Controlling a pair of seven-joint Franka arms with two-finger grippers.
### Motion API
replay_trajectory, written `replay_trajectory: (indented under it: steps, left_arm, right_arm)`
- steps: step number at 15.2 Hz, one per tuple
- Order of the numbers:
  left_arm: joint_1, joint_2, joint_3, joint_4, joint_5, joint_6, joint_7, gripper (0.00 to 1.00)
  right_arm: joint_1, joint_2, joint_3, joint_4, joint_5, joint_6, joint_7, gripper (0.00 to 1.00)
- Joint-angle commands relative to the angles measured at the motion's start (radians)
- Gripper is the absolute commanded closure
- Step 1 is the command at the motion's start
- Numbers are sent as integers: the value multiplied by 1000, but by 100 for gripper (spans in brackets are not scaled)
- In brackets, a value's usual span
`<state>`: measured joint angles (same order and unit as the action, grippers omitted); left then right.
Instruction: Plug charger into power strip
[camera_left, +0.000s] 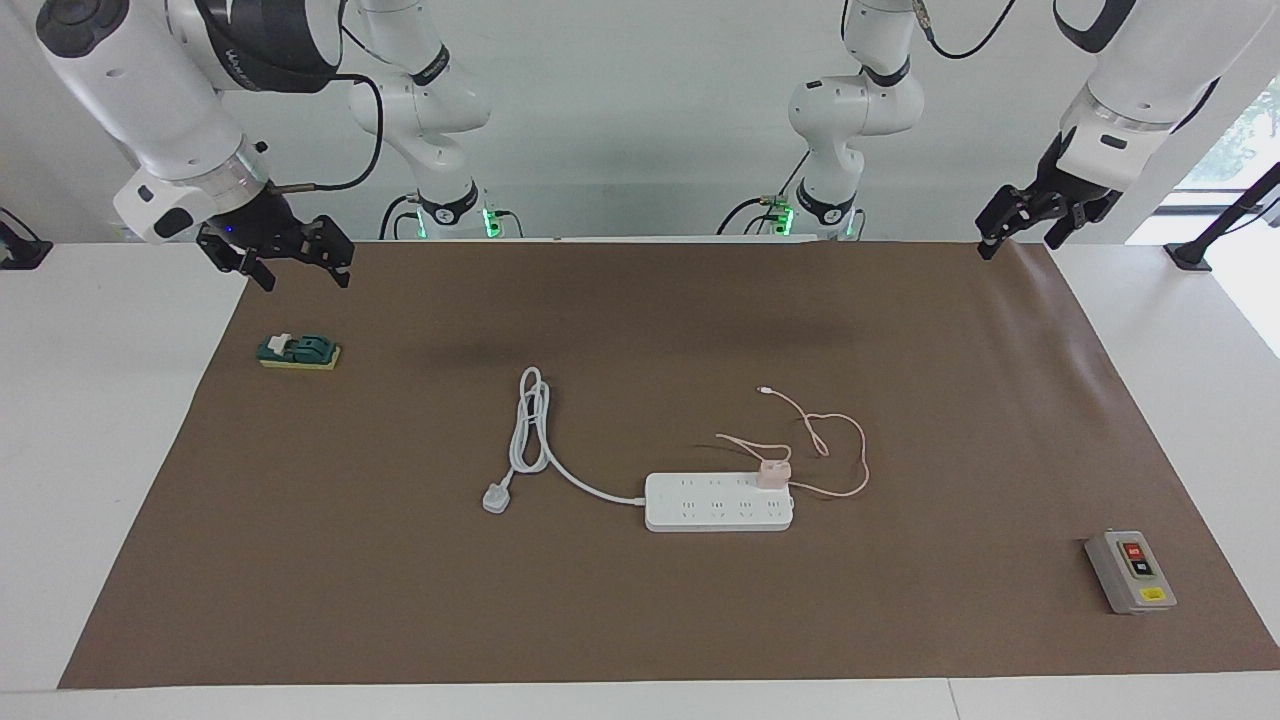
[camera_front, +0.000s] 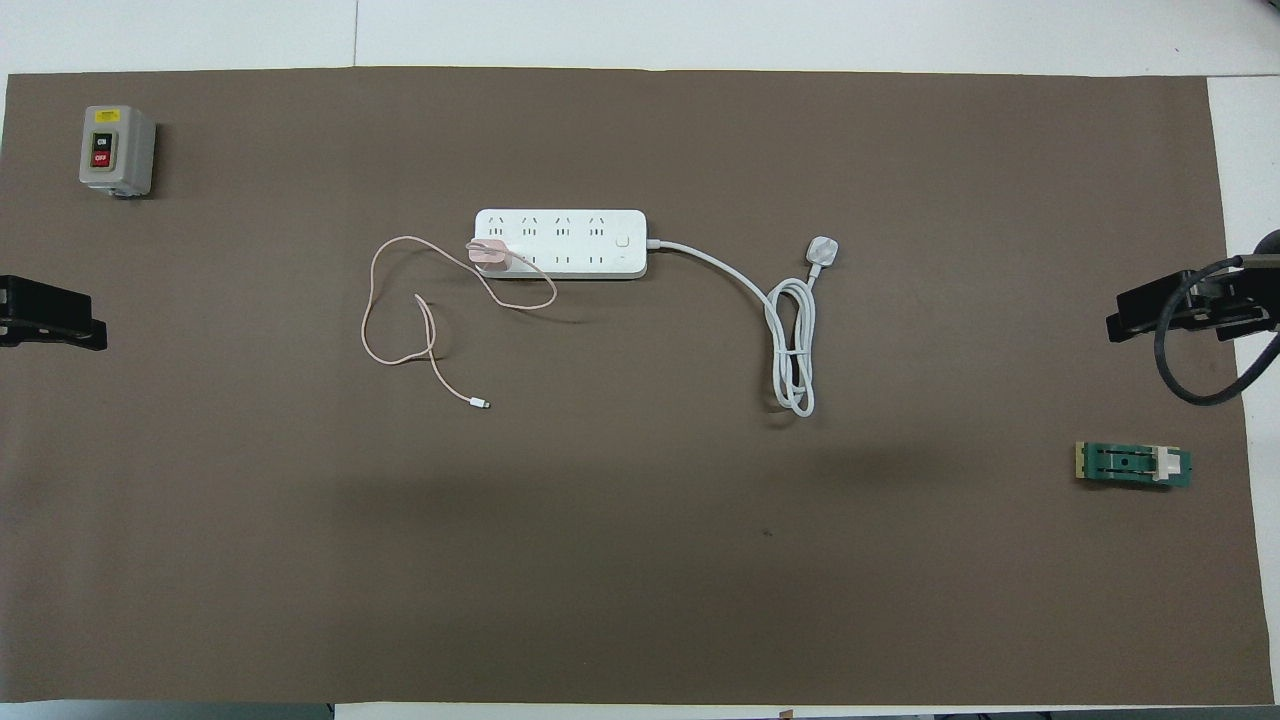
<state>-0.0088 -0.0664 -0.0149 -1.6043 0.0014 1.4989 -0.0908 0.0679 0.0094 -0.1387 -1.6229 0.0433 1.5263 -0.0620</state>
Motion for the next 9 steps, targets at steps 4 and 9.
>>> replay_trajectory:
  steps: [4, 9]
  left_arm:
    - [-20, -6, -6, -25, -14, 14, 32, 0]
    - [-30, -9, -8, -31, -14, 29, 36, 0]
  right_arm:
    - [-10, -17, 8, -12, -19, -5, -24, 0]
    - [-10, -17, 8, -12, -20, -6, -24, 0]
